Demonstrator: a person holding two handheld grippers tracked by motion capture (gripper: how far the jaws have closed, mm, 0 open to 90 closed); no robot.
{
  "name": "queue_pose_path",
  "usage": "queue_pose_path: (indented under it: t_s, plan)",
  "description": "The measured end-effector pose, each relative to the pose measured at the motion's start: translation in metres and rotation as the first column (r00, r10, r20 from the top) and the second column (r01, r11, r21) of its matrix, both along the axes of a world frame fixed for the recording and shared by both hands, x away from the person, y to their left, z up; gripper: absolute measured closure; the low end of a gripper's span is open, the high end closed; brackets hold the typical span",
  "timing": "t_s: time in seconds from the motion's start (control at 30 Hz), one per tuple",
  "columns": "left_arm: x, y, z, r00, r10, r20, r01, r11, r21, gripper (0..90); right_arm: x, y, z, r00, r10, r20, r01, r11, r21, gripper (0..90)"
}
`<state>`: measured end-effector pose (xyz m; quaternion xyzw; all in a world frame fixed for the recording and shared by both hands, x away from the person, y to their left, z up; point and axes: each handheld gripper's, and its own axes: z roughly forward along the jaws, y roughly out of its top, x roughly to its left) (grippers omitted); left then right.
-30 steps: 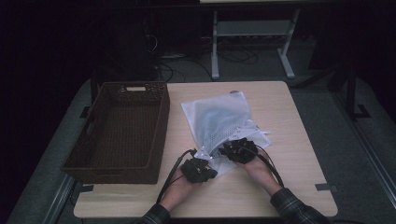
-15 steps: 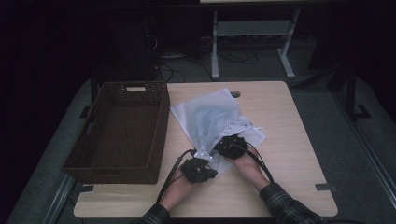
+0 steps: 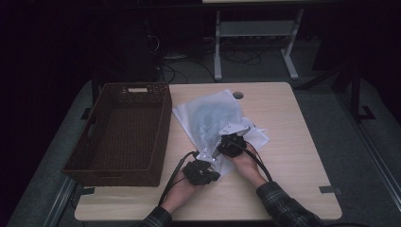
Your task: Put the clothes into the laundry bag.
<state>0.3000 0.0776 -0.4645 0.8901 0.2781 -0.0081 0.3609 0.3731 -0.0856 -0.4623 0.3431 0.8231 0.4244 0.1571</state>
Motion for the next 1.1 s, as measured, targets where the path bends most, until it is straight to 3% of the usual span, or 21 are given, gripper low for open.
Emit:
queue_pose_path:
  t_s: [0.53, 1.1]
  plan:
    - [-0.001, 0.000, 0.000, 0.9999, -0.002, -0.011, 0.002, 1.0000, -0.002, 89.2, 0.023, 0.012, -0.005, 0.9986, -0.028, 0.046, 0.028, 1.000, -0.004, 80.8]
    - [-0.001, 0.000, 0.000, 1.0000, 0.008, -0.003, -0.008, 1.0000, 0.000, 89.2, 0.044, 0.019, -0.010, 0.9971, -0.061, 0.046, 0.062, 0.998, -0.021, 80.8]
